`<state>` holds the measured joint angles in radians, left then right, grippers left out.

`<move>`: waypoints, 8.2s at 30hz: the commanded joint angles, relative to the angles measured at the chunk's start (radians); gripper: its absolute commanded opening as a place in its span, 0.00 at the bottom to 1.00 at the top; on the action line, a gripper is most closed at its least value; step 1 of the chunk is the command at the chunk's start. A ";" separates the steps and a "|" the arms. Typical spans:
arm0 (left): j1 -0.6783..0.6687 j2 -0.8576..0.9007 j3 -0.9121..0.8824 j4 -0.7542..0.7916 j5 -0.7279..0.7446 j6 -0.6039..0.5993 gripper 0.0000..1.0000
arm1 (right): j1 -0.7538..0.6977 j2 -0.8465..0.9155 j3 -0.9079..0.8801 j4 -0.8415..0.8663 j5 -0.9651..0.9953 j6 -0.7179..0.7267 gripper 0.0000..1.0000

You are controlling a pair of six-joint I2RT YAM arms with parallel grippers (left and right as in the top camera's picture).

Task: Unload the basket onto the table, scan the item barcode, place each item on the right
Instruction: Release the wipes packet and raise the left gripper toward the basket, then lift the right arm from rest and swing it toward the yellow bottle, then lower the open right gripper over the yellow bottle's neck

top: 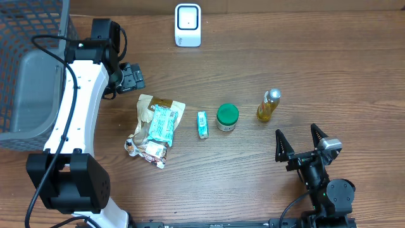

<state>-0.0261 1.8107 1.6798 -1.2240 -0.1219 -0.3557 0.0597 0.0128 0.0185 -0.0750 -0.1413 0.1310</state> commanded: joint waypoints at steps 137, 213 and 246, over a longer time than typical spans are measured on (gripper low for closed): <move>-0.005 0.001 0.016 0.001 -0.016 0.012 1.00 | -0.072 0.996 1.241 -0.134 -0.793 0.160 1.00; -0.005 0.001 0.016 0.001 -0.016 0.012 1.00 | 0.173 1.630 1.329 -0.916 0.193 0.178 1.00; -0.005 0.001 0.016 0.001 -0.016 0.012 0.99 | 0.173 1.716 1.329 -0.915 0.193 0.176 0.84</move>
<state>-0.0261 1.8107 1.6798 -1.2236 -0.1249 -0.3557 0.2298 1.7309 1.3472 -0.9947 0.0414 0.3019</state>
